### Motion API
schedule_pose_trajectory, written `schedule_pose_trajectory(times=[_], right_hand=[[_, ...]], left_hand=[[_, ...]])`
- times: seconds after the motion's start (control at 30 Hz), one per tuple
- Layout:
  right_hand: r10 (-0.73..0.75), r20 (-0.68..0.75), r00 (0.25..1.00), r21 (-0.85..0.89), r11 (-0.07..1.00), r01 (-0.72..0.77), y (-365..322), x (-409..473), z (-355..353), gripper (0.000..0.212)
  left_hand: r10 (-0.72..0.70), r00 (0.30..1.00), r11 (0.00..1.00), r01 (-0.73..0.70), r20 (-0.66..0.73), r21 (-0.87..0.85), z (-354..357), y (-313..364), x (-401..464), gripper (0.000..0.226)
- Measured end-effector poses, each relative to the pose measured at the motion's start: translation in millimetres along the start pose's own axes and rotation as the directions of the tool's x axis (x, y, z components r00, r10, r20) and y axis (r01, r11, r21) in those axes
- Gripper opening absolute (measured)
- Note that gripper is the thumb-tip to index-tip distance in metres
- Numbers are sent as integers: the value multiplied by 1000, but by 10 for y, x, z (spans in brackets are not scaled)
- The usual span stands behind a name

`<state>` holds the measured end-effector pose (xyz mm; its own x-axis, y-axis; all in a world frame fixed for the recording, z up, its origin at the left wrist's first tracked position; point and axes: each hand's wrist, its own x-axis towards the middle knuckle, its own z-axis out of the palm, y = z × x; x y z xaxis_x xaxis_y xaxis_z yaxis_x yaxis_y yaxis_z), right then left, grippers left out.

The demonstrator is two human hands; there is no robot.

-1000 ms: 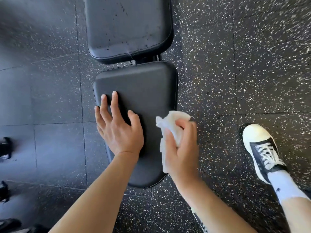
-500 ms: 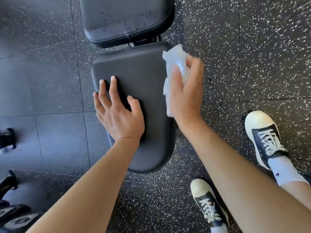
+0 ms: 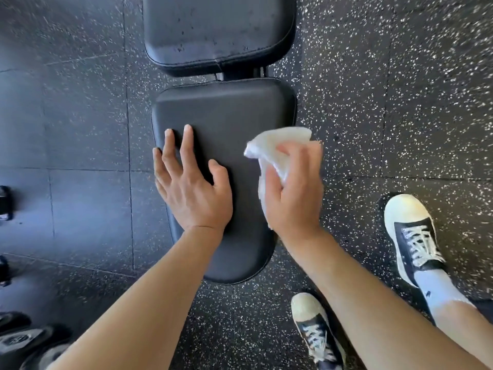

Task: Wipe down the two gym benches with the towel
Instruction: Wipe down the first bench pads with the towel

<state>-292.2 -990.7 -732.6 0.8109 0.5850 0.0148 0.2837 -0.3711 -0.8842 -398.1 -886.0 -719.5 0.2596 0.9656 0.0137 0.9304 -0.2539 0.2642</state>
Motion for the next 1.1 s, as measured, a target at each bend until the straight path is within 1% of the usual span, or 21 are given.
schedule_pose_trajectory(times=[0.03, 0.1, 0.2, 0.27, 0.37, 0.43, 0.53, 0.6, 0.63, 0.77, 0.8, 0.9, 0.97, 1.03, 1.1], right_hand=[[-28, -24, 999, -60, 998, 27, -44, 282, 28, 24], [-110, -9, 994, -211, 972, 106, -135, 758, 79, 24], [-238, 113, 965, -427, 865, 264, -269, 1141, 136, 24], [-272, 229, 935, -486, 800, 351, -373, 1269, 180, 22], [-277, 388, 879, -461, 767, 445, -453, 1338, 148, 18], [-305, 485, 820, -405, 753, 519, -428, 1276, 4, 18], [-377, 634, 675, -284, 699, 657, -296, 1158, -304, 27], [-397, 702, 591, -232, 657, 717, -208, 1193, -424, 32], [-401, 727, 558, -224, 630, 744, -210, 1248, -412, 31], [-433, 734, 523, -271, 518, 811, -410, 1477, -39, 21], [-443, 735, 514, -266, 509, 819, -498, 1528, 120, 20], [-425, 751, 506, -228, 552, 802, -831, 1680, 686, 25], [-432, 760, 486, -201, 555, 807, -1023, 1742, 1029, 28], [-454, 767, 454, -171, 537, 826, -1146, 1743, 1257, 30], [-453, 774, 442, -152, 545, 824, -1172, 1739, 1318, 29]], left_hand=[[6, 1000, 1000, -6, -2, -1, -3, -3, -2, 69], [10, 1000, 1000, -10, -7, 3, 0, -10, 1, 69], [4, 1000, 1000, -4, -1, 19, 10, -25, 14, 70], [-6, 1000, 1000, 6, 12, 27, 0, -26, 14, 71], [-20, 999, 999, 18, 34, 34, -29, 13, 16, 72], [-38, 998, 998, 37, 42, 41, -52, 39, 20, 72], [-44, 997, 998, 42, 65, 36, -95, 47, 25, 73], [-25, 997, 999, 22, 71, 38, -95, 45, 27, 73], [-27, 997, 999, 25, 67, 30, -97, 34, 25, 73], [-11, 999, 1000, 10, 41, 24, -63, 17, 22, 73], [-5, 999, 1000, 4, 32, 20, -56, 7, 26, 73], [-6, 1000, 1000, 6, 22, 2, -49, -25, 18, 74], [-7, 1000, 1000, 7, 25, -16, -57, -16, 22, 75], [-9, 999, 1000, 10, 39, -16, -71, -16, 37, 76], [-13, 998, 1000, 14, 58, -14, -75, -13, 42, 76]])
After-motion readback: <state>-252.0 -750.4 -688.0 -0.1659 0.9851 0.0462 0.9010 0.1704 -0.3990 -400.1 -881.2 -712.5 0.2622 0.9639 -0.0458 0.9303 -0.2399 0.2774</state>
